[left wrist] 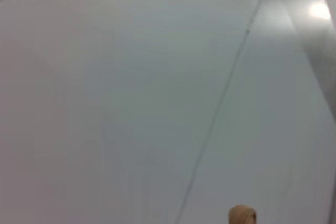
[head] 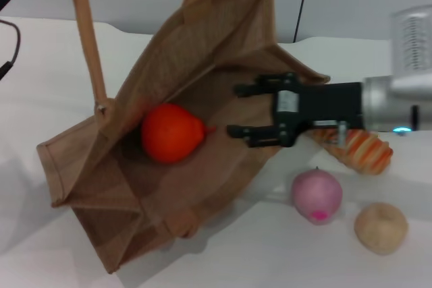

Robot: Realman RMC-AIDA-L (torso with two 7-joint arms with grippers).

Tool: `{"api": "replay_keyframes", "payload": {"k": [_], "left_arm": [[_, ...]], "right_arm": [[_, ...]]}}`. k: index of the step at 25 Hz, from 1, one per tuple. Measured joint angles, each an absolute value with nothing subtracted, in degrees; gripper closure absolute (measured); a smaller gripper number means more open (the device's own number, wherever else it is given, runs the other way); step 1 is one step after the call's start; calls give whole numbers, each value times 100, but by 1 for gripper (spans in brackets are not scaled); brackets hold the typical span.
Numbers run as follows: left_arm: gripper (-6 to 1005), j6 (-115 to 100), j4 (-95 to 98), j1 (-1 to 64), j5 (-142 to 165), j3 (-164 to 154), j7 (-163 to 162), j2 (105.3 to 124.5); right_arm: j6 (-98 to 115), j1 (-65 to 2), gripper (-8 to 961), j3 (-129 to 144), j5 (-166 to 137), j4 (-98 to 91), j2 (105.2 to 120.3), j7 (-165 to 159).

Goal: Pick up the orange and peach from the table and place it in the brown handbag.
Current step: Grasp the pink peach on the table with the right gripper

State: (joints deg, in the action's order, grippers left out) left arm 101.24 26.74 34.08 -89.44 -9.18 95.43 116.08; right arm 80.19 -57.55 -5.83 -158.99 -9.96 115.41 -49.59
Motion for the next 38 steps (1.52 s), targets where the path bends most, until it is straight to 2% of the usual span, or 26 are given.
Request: {"api": "replay_keyframes", "payload": {"k": [7, 38], "left_arm": [[878, 9962, 2577, 3285, -8940, -733, 9648, 11598], [856, 9829, 2575, 3313, -8894, -737, 9659, 11573]], "right_arm": [[8146, -5440, 219, 203, -15952, -1637, 11539, -5971], [8153, -5222, 251, 1842, -15951, -2148, 11539, -7716]]}}
